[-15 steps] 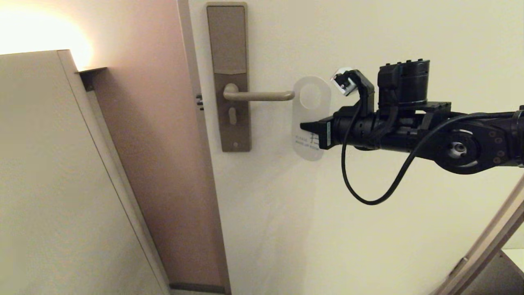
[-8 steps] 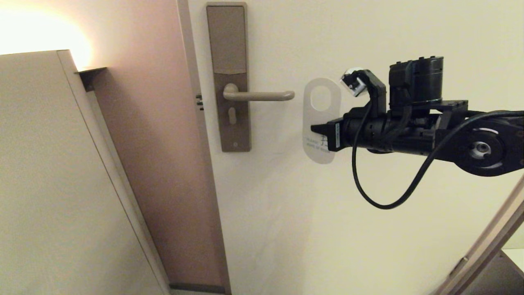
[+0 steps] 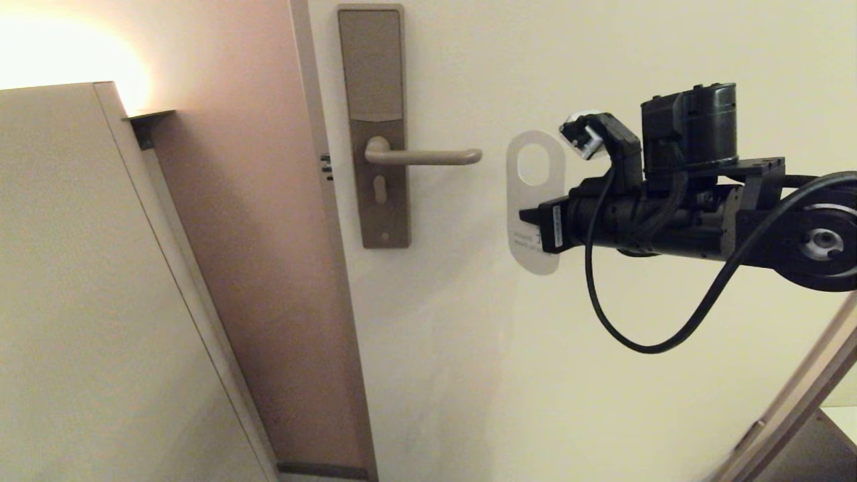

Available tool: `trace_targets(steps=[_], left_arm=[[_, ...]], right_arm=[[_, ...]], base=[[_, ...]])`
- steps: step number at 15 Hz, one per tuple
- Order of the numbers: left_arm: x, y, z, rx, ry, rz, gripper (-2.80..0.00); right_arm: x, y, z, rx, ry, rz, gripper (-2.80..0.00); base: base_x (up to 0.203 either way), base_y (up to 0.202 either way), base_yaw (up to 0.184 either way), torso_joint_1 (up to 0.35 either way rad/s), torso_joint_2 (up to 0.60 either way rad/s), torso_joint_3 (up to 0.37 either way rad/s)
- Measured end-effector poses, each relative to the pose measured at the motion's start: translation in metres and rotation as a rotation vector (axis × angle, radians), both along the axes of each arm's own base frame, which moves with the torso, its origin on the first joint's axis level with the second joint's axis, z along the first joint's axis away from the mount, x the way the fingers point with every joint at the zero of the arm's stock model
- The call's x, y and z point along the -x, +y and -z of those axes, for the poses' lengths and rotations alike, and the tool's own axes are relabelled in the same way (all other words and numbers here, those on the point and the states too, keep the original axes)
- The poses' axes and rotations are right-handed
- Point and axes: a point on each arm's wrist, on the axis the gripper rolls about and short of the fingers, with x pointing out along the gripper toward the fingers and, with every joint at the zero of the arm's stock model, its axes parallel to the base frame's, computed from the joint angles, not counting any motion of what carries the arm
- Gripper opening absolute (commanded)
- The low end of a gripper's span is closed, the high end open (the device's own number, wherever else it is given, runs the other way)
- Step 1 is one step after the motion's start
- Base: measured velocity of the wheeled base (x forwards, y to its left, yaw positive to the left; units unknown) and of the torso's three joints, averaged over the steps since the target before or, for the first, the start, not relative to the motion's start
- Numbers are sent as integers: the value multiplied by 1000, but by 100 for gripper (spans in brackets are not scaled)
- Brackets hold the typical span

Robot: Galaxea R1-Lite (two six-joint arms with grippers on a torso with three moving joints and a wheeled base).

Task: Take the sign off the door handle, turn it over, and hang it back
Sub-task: Hang the sign back with the other side facing out

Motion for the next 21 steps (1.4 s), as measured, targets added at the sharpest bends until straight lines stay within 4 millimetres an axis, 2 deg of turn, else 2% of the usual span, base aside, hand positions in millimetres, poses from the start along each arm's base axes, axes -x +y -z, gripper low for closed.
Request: trace_targets(steps=[8, 14, 21], left_arm=[[0, 0, 0, 0, -1, 0, -280], [0, 0, 0, 0, 0, 0, -280], [0, 0, 0, 0, 0, 0, -280]], right_arm=[[-3, 36, -7, 17, -7, 26, -280], [-13, 46, -4, 22, 15, 55, -280], [-21, 61, -10, 42, 8, 88, -280]], base=[[0, 0, 0, 0, 0, 0], [0, 0, 0, 0, 0, 0], [0, 0, 0, 0, 0, 0]])
